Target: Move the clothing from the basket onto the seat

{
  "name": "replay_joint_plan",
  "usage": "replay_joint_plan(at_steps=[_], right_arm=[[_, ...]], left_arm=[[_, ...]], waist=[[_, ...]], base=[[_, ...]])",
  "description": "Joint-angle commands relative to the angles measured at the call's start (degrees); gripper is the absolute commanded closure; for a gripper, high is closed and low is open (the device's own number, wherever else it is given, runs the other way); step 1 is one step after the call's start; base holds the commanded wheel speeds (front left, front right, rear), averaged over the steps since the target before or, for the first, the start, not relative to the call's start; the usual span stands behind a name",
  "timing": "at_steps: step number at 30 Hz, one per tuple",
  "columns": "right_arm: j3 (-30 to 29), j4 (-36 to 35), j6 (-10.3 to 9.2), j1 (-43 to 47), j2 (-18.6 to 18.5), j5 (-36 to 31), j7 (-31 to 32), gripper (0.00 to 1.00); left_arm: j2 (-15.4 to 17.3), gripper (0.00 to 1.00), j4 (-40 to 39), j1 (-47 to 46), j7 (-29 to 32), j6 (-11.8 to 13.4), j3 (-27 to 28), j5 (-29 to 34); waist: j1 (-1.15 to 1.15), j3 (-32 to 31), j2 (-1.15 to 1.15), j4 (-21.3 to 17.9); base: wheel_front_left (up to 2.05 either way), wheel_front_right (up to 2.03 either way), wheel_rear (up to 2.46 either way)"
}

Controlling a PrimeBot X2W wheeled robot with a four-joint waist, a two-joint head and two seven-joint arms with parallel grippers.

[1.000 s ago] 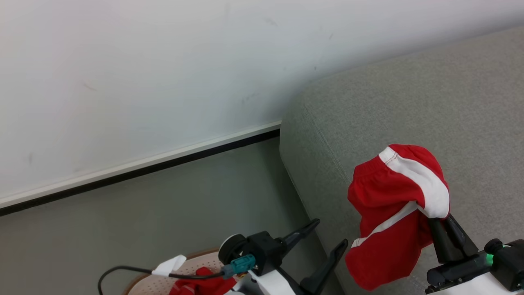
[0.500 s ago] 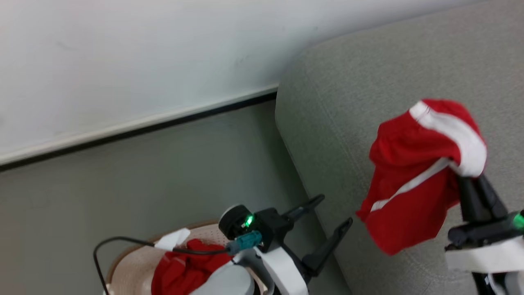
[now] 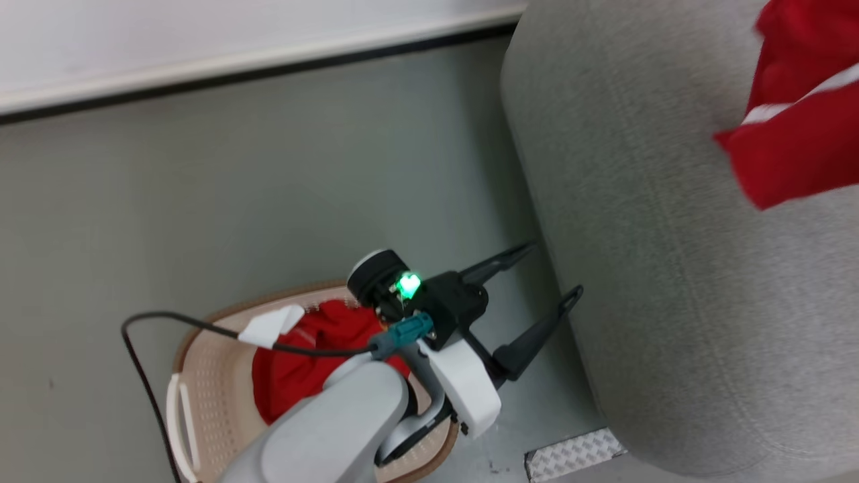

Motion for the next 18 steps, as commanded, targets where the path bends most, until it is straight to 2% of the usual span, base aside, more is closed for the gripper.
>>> replay_joint_plan(at_steps=[1,4,11,15,18], right_arm=[[-0.7,1.4,0.03,-2.6,-1.3,0.1,0.0,1.0],[-2.1,5.4,0.03,-8.5,-4.1,0.8,0.0,1.0],[-4.5,19.2,0.02,-22.3,-14.3,1.0,0.2,1.0],[-6.4,27.6,0.02,-28.7,-17.5,1.6,0.7,1.0],[-7.6,33.5,0.03,-31.5,-18.1,0.3,1.8,1.0]], left_arm=[[0.3,0.0,-0.5,-1.3,0.3,-0.1,0.1,0.9],[0.5,0.0,-1.3,-3.2,0.6,0.0,0.4,1.4],[-0.1,0.0,-2.6,-6.4,0.9,0.5,0.6,2.0],[0.4,0.0,-3.0,-6.8,0.9,0.9,0.6,2.3],[0.9,0.0,-3.3,-6.9,1.1,1.1,0.6,2.4]], waist=[[-0.01,3.7,0.0,2.1],[-0.01,5.8,0.0,2.9],[-0.01,10.1,0.0,5.4],[-0.01,11.6,0.0,6.2],[-0.01,12.8,0.0,6.7]], base=[[0.0,0.0,0.0],[0.0,0.0,0.0],[0.0,0.0,0.0],[0.0,0.0,0.0],[0.0,0.0,0.0]])
